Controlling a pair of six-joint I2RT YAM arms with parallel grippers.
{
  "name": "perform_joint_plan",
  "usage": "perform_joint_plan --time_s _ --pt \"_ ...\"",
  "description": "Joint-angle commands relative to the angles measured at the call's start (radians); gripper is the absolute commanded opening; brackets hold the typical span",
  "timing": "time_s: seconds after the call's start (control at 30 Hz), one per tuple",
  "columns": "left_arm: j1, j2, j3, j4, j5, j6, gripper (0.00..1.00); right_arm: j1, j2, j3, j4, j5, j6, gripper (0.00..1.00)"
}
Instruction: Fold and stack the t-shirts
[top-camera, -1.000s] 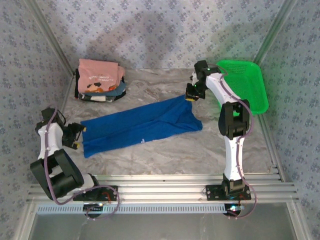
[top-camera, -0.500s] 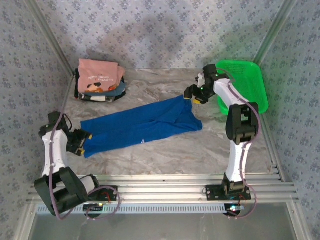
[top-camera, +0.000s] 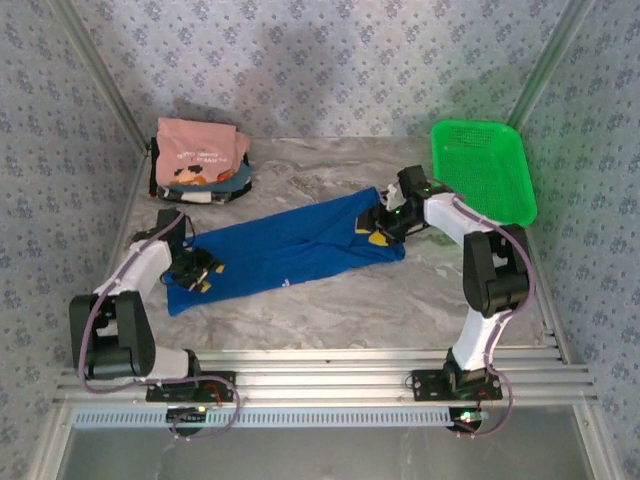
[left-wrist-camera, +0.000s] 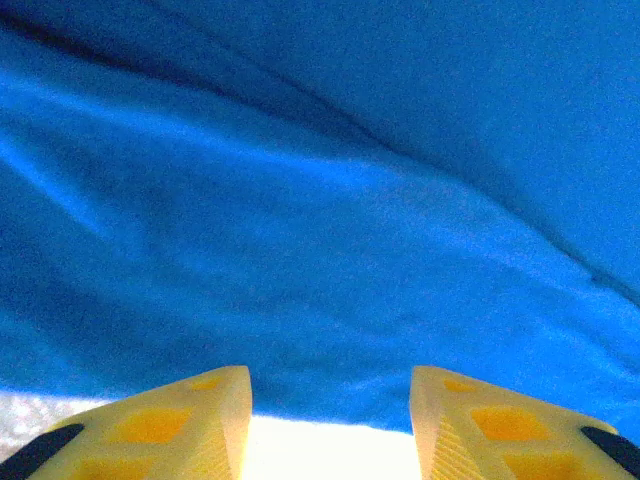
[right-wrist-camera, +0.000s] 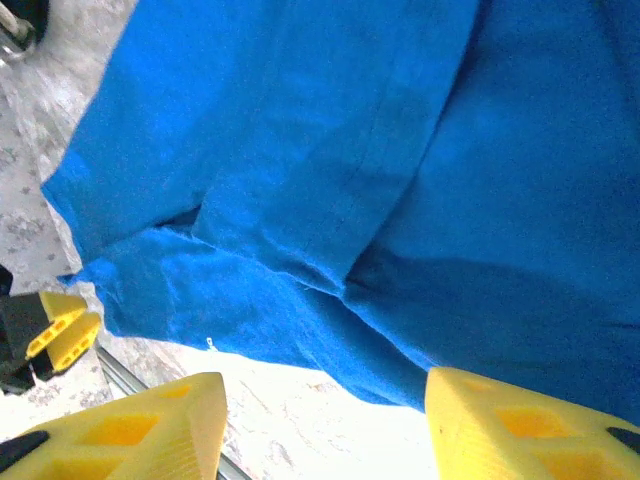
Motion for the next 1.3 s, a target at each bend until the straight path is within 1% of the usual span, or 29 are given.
perform_joint_plan --time_s 0.0,0.1,0.2,0.33,0.53,0.7,0.8,0.9,1.03,1.17,1.2,1.27 --pt "-0.003 0.059 -0.002 0.092 -0.001 -0.016 0.44 0.038 0.041 0.045 0.073 -0.024 0.059 0.54" --pt "-0.003 0.090 0.003 0.126 -0.014 -0.007 0.44 0.068 0.090 0.096 0.018 0.012 0.042 0.51" --pt "0.008 0.126 0.017 0.127 -0.030 0.006 0.44 0.085 0.128 0.118 0.001 0.035 0.060 0.48" --pt "0.034 0.148 0.020 0.131 -0.057 0.026 0.43 0.097 0.147 0.127 -0.013 0.072 0.082 0.47" --pt "0.083 0.165 0.010 0.159 -0.053 0.056 0.43 0.110 0.156 0.143 -0.045 0.117 0.094 0.48" --pt "0.094 0.198 0.014 0.171 -0.048 0.075 0.43 0.133 0.207 0.188 -0.053 0.130 0.099 0.48" --pt "0.095 0.213 0.013 0.176 -0.050 0.086 0.43 0.140 0.234 0.218 -0.057 0.139 0.101 0.45" --pt "0.098 0.224 0.008 0.180 -0.050 0.097 0.43 0.142 0.256 0.256 -0.076 0.151 0.127 0.38" --pt "0.103 0.232 0.000 0.182 -0.047 0.109 0.43 0.141 0.273 0.305 -0.094 0.151 0.129 0.17" --pt "0.103 0.234 0.000 0.180 -0.045 0.122 0.43 0.141 0.280 0.356 -0.089 0.148 0.125 0.02" --pt "0.102 0.236 -0.003 0.183 -0.045 0.124 0.43 0.141 0.288 0.371 -0.093 0.143 0.122 0.00" --pt "0.103 0.242 -0.003 0.182 -0.041 0.128 0.43 0.139 0.311 0.408 -0.099 0.122 0.120 0.00"
